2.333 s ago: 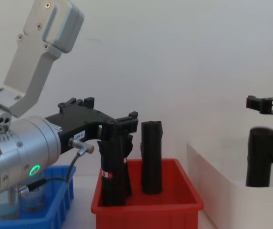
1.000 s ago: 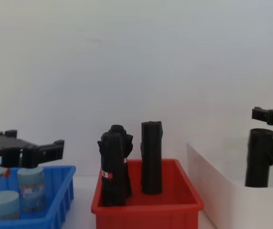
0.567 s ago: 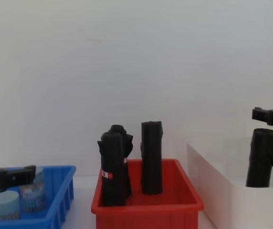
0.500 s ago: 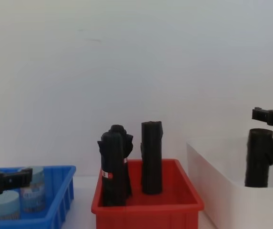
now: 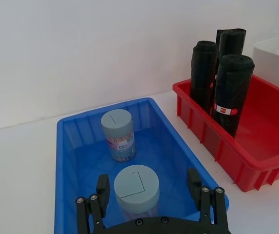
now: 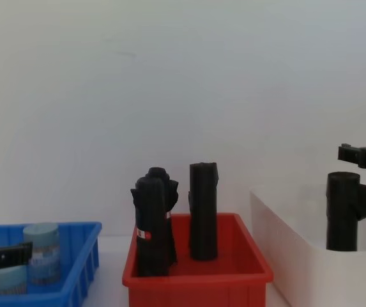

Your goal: Pick the cotton swabs from the blue box and place them into the white box.

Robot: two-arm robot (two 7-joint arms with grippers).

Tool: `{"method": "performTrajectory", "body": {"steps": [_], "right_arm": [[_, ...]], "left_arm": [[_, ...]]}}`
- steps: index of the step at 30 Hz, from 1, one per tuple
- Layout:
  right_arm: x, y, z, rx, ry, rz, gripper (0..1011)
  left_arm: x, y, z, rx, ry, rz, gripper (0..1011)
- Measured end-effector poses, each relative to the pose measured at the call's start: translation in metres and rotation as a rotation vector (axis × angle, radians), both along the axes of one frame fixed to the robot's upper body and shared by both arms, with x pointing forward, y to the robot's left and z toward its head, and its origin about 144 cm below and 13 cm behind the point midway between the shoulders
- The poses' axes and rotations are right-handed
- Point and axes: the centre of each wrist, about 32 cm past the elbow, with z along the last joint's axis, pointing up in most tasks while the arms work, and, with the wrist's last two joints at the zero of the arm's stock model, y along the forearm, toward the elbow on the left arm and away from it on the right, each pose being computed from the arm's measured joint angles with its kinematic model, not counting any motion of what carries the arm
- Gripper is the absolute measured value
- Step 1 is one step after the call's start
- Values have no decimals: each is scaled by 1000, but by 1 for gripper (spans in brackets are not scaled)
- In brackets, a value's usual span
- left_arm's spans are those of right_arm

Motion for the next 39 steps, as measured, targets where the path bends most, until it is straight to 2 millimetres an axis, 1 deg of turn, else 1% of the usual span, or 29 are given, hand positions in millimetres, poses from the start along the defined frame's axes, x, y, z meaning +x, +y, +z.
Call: {"method": "performTrajectory", "body": {"steps": [10, 20, 28, 39], "right_arm": [[0, 0, 0, 0, 0, 0, 1002], [0, 0, 0, 0, 0, 0, 1002], [0, 0, 0, 0, 0, 0, 1002], [0, 0, 0, 0, 0, 0, 1002]], "left_arm": [[16, 5, -9, 6, 21, -32, 1004], [29, 9, -16, 16, 31, -54, 1003], [33, 12, -16, 37, 38, -57, 1003], [33, 17, -14, 64, 51, -49, 1004]]}}
